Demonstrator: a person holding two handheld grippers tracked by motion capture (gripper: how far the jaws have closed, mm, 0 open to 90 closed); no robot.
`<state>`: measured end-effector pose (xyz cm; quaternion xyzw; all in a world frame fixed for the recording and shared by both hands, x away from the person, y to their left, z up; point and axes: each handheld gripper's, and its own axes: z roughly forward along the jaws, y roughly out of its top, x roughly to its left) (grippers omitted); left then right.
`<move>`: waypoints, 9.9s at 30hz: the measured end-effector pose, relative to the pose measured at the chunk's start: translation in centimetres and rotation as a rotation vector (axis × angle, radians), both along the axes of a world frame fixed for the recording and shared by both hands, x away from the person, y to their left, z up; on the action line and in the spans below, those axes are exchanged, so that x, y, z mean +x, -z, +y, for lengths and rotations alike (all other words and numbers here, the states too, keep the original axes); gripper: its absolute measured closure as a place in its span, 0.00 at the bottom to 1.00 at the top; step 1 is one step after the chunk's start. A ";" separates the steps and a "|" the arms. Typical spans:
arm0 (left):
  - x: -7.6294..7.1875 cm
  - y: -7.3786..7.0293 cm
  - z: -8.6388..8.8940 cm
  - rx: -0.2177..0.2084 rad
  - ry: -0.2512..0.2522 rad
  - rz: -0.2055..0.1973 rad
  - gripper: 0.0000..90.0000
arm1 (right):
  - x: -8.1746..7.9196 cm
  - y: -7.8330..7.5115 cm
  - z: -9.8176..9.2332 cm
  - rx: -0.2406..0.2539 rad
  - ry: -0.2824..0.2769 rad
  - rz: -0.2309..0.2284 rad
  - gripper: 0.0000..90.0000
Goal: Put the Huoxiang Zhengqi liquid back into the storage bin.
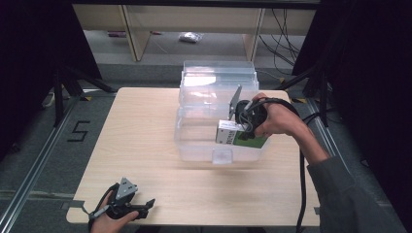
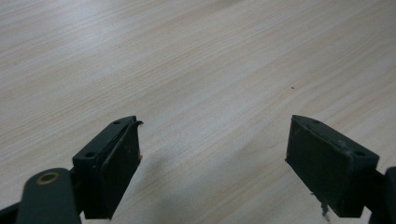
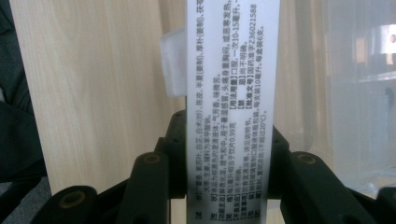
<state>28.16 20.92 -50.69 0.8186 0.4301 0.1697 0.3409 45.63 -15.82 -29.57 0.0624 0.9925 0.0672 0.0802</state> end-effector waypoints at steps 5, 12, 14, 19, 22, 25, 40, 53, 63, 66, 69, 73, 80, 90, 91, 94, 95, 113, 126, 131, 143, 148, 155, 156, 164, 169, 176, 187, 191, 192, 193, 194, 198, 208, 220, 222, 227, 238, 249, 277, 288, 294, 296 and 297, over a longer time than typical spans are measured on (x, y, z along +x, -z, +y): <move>0.0 -0.1 0.1 0.004 0.005 0.009 0.19 | 1.0 -0.2 -0.2 -0.015 0.031 0.000 0.72; 0.0 -0.1 0.0 0.006 0.009 0.010 0.19 | 2.7 0.6 -0.3 0.000 -0.003 -0.009 0.72; 0.0 0.1 -0.1 -0.009 -0.011 -0.010 0.19 | 3.3 1.1 -0.3 -0.012 0.006 0.001 0.72; 0.0 0.0 -0.1 0.000 0.005 -0.005 0.19 | 4.0 1.9 -0.4 -0.009 0.021 0.009 0.72; 0.0 -0.1 -0.1 0.001 0.002 -0.002 0.19 | 4.6 2.6 -0.6 -0.021 0.043 0.022 0.72; 0.0 -0.1 -0.1 0.007 0.000 -0.006 0.19 | 5.2 3.2 -0.8 -0.030 0.065 0.035 0.72; 0.0 0.0 -0.1 -0.002 0.003 -0.007 0.19 | 6.0 5.7 -1.5 -0.055 0.063 0.047 0.72; 0.0 -0.1 -0.1 0.001 0.011 0.008 0.19 | 6.2 7.3 -2.0 -0.061 0.035 0.048 0.71; 0.1 -0.1 -0.1 0.005 0.011 0.010 0.19 | 6.7 8.7 -2.5 -0.037 0.002 0.053 0.71; 0.1 0.0 -0.1 0.002 0.005 0.006 0.19 | 6.6 9.2 -2.5 -0.050 0.002 0.063 0.71; 0.1 0.0 -0.1 0.003 0.009 0.007 0.19 | 6.4 9.3 -2.6 -0.067 0.042 0.076 0.71; 0.1 -0.1 -0.1 0.005 0.012 0.013 0.19 | 6.4 9.9 -2.5 -0.069 0.040 0.091 0.71; 0.1 0.1 -0.2 -0.013 -0.006 0.004 0.19 | 6.5 10.6 -2.7 -0.080 0.024 0.097 0.71; 0.1 0.0 -0.2 -0.007 -0.001 -0.002 0.19 | 6.6 10.5 -2.6 -0.079 0.023 0.118 0.69; 0.1 0.1 -0.2 -0.015 -0.008 -0.006 0.19 | 6.6 10.3 -2.7 -0.077 0.013 0.111 0.68; 0.1 0.1 -0.2 -0.010 -0.008 0.003 0.19 | 6.4 9.4 -2.9 -0.053 0.046 0.120 0.66; 0.1 0.1 -0.2 -0.010 -0.009 0.004 0.19 | 6.3 9.1 -3.1 -0.048 0.052 0.117 0.65; 0.1 -0.1 0.0 0.011 0.004 0.010 0.19 | 5.8 5.8 -5.3 0.111 0.235 0.056 0.53; 0.2 0.0 -0.1 0.004 0.003 0.007 0.19 | 5.4 5.4 -5.6 0.202 0.323 0.032 0.42; 0.2 -0.1 -0.1 0.008 0.005 0.012 0.19 | 5.1 5.3 -5.6 0.220 0.353 0.011 0.38; 0.2 0.0 -0.1 0.006 0.001 0.003 0.19 | 4.1 4.8 -5.5 0.349 0.450 -0.037 0.30; 0.2 -0.1 0.0 0.011 0.003 0.008 0.19 | 3.8 4.7 -5.6 0.391 0.478 -0.041 0.29; 0.2 -0.1 -0.1 0.009 0.005 0.009 0.19 | 3.3 4.7 -6.0 0.420 0.512 -0.058 0.28; 0.2 0.0 -0.1 0.008 0.004 0.009 0.19 | 3.2 4.7 -5.9 0.419 0.508 -0.062 0.28; 0.2 -0.1 -0.1 0.007 0.004 0.009 0.19 | 2.1 4.7 -5.7 0.444 0.512 -0.068 0.29; 0.2 -0.1 -0.1 0.009 0.005 0.009 0.19 | 1.4 4.9 -5.6 0.461 0.509 -0.075 0.29; 0.2 -0.1 -0.1 0.010 0.007 0.008 0.19 | 0.4 5.2 -5.5 0.478 0.521 -0.082 0.29; 0.2 -0.1 -0.1 0.006 0.003 0.009 0.19 | -0.5 6.0 -5.6 0.515 0.516 -0.084 0.29; 0.2 -0.1 -0.1 0.008 0.005 0.010 0.19 | -0.8 6.3 -5.5 0.540 0.514 -0.077 0.29; 0.2 -0.1 -0.1 0.008 0.006 0.009 0.19 | -0.9 6.5 -5.4 0.556 0.520 -0.070 0.29; 0.2 -0.1 -0.1 0.009 0.008 0.010 0.19 | -1.0 6.4 -5.4 0.546 0.533 -0.045 0.29; 0.2 -0.1 -0.1 0.008 0.007 0.009 0.19 | -1.0 6.4 -5.4 0.548 0.527 -0.058 0.29; 0.2 0.0 -0.3 -0.012 -0.007 0.004 0.19 | -1.3 6.7 -5.5 0.555 0.520 -0.067 0.29; 0.2 0.1 -0.3 -0.008 -0.016 -0.001 0.19 | -2.2 7.4 -5.5 0.574 0.505 -0.082 0.28; 0.1 0.0 -0.3 -0.004 -0.011 0.001 0.19 | -3.3 8.0 -5.7 0.578 0.483 -0.097 0.26; 0.1 0.0 -0.3 -0.008 -0.008 0.001 0.19 | -3.5 8.0 -5.7 0.582 0.487 -0.093 0.26; 0.2 0.1 -0.4 -0.011 -0.017 -0.002 0.19 | -3.9 8.2 -5.6 0.604 0.480 -0.099 0.26; 0.2 0.2 -0.4 -0.004 -0.033 -0.015 0.19 | -4.9 8.7 -5.5 0.616 0.455 -0.099 0.24; 0.2 0.1 -0.4 -0.008 -0.026 -0.015 0.19 | -6.1 9.8 -5.2 0.626 0.449 -0.110 0.23; 0.1 -0.2 -0.3 0.009 0.017 0.003 0.19 | -8.2 13.0 -5.2 0.639 0.480 -0.064 0.23; 0.1 -0.2 -0.3 0.010 0.022 0.005 0.19 | -8.8 14.0 -5.2 0.651 0.499 -0.051 0.23; 0.1 -0.1 -0.3 0.008 0.017 -0.003 0.19 | -9.4 14.3 -5.5 0.650 0.511 -0.044 0.23; 0.1 -0.1 -0.4 0.007 0.016 -0.008 0.19 | -9.5 14.6 -5.5 0.653 0.503 -0.069 0.23; 0.1 -0.1 -0.4 0.007 0.016 -0.009 0.19 | -9.6 14.8 -5.5 0.659 0.509 -0.065 0.23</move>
